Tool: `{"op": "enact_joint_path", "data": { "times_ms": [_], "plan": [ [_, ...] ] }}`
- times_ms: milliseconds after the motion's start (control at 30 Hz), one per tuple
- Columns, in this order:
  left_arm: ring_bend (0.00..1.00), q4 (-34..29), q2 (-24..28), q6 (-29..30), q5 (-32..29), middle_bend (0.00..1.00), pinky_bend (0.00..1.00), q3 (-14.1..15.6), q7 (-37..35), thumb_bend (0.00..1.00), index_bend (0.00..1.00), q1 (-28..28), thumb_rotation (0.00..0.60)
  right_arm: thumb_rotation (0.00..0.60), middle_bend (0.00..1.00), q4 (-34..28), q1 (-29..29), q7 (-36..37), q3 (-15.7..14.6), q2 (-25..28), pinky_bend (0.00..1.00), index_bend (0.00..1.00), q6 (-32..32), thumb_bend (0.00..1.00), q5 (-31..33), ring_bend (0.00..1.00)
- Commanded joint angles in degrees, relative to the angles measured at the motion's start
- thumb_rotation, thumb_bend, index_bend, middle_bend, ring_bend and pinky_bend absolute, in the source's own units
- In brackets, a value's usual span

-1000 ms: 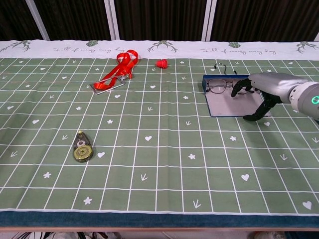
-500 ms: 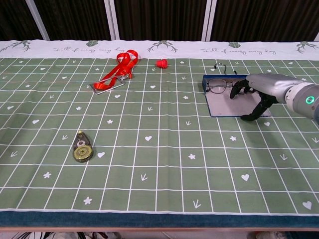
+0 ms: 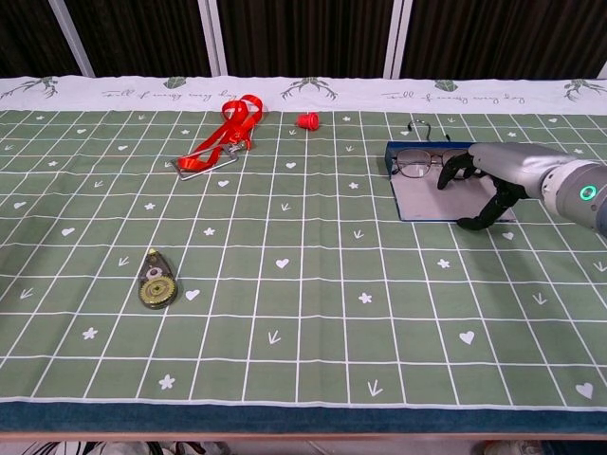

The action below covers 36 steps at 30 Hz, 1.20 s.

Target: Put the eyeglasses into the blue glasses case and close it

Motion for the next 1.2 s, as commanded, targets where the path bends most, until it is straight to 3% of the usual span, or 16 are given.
{"op": "enact_joint_path", "data": {
  "times_ms": [33,333,1200],
  "plan": [
    [0.00,-0.01,0.02,-0.03,-0.02,0.00,0.00,0.01,0.07,0.40,0.16,-0.01,0.600,0.600,0.22,0.06,-0.08,0.05,-0.11,0.02,0.18,0.31,-0.14,0.39,-0.10,0.20],
    [0.00,-0.08,0.04,-0.09,-0.02,0.00,0.00,0.06,0.23,0.40,0.16,-0.04,0.600,0.600,0.24,-0.72,-0.13,1.22,0.36,0.93,0.18,0.34,-1.12,0.52,-0.20,0.23],
    [0.00,0.00,0.00,0.05,0.04,0.00,0.00,0.08,0.29,0.40,0.16,-0.02,0.600,0.600,0.25,2.14,2.93,4.00,3.50,1.79,0.18,0.39,-3.70,0.55,0.04,0.24]
  ]
}}
